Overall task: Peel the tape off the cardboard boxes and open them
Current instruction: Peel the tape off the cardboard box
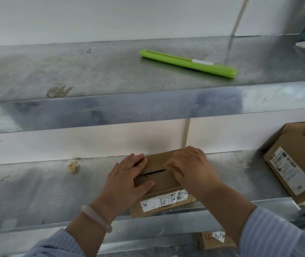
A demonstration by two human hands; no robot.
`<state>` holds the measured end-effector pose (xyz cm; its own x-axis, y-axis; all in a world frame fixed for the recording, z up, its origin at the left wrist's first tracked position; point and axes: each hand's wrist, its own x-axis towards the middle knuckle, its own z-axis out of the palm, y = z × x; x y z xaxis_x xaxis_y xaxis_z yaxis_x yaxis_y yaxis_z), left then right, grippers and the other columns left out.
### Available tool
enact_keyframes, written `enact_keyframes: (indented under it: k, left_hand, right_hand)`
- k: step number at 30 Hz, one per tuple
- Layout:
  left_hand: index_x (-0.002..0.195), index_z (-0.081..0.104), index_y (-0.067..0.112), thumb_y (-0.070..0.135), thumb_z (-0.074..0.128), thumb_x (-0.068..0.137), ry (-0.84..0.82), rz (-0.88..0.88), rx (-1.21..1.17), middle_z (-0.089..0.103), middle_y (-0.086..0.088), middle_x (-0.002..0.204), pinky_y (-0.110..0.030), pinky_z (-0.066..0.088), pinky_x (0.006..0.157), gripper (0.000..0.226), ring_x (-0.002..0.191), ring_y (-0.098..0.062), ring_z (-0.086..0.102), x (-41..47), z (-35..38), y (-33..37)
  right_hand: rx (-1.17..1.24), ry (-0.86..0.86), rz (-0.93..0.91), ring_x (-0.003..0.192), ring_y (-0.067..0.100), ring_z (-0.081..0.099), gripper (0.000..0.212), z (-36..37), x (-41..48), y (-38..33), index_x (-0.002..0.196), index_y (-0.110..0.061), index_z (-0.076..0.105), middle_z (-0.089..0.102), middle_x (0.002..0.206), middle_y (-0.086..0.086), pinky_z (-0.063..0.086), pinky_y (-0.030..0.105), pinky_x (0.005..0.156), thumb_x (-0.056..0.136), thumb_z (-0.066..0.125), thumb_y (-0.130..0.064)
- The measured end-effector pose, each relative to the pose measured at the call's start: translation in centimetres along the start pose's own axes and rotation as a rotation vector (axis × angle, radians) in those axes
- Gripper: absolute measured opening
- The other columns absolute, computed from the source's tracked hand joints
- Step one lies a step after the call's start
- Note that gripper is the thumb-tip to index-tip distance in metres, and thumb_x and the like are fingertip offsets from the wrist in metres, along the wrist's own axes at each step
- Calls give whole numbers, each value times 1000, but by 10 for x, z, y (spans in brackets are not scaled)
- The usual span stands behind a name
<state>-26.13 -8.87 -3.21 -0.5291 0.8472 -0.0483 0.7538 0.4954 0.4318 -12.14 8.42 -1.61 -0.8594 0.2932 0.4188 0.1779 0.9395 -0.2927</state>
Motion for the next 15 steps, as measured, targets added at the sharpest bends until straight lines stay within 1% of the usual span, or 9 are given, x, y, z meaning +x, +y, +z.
enact_keyframes:
  k: [1,3,5,7,9,11,12,14,15]
  left_hand:
    - [150,23,37,82,22,68,3,-1,0,12,25,155,-40,8,121,93,144,0,-1,0,0,0]
    - [150,23,37,83,20,67,-3,-9,0,12,26,155,-40,8,121,95,144,0,-1,0,1,0]
    - [149,23,38,83,20,66,-8,-13,6,12,26,155,-40,6,121,95,144,1,-1,1,0,1]
    - [149,23,39,82,19,66,-4,-14,36,12,26,155,-39,2,121,94,144,0,0,1,-2,3]
    - [149,25,39,77,19,69,28,-34,77,15,25,155,-39,1,119,89,145,-2,4,1,-3,9]
    - [147,27,41,71,16,72,87,-35,133,22,18,154,-43,5,119,82,145,-10,11,1,1,17]
    - [146,29,42,69,14,74,122,-18,154,27,12,153,-46,9,118,78,145,-15,16,1,5,21]
    - [144,34,45,69,13,79,163,2,163,33,4,150,-49,15,118,72,142,-23,22,1,13,24]
    - [143,35,45,70,14,81,164,5,168,33,3,149,-49,14,118,71,142,-23,22,2,16,23]
  right_hand:
    - [21,-16,8,87,13,63,16,1,0,-2,87,-27,73,69,85,-13,49,35,85,88,57,-31]
    - [85,-19,56,90,12,64,24,0,0,-6,102,-28,72,72,91,-14,48,34,88,94,50,-32]
    - [168,-27,134,93,7,62,22,-4,0,-7,114,-29,67,71,94,-17,44,28,89,95,56,-25]
    - [226,-66,237,94,4,60,21,-6,1,-5,111,-31,67,68,96,-19,45,25,89,91,64,-22]
    - [201,-117,278,102,6,56,21,-4,2,-4,108,-33,66,62,104,-18,45,26,95,88,68,-27]
    - [148,-158,264,113,9,48,27,2,3,-7,113,-33,66,55,115,-17,36,24,103,87,69,-30]
    - [141,-167,265,116,11,45,29,4,2,-8,117,-31,65,51,119,-15,34,24,104,87,68,-31]
    - [129,-156,286,118,13,42,28,6,0,-11,117,-29,67,46,127,-11,38,28,104,89,67,-32]
    - [110,-124,289,119,14,42,25,6,-2,-10,113,-29,69,45,129,-9,41,30,102,88,68,-33]
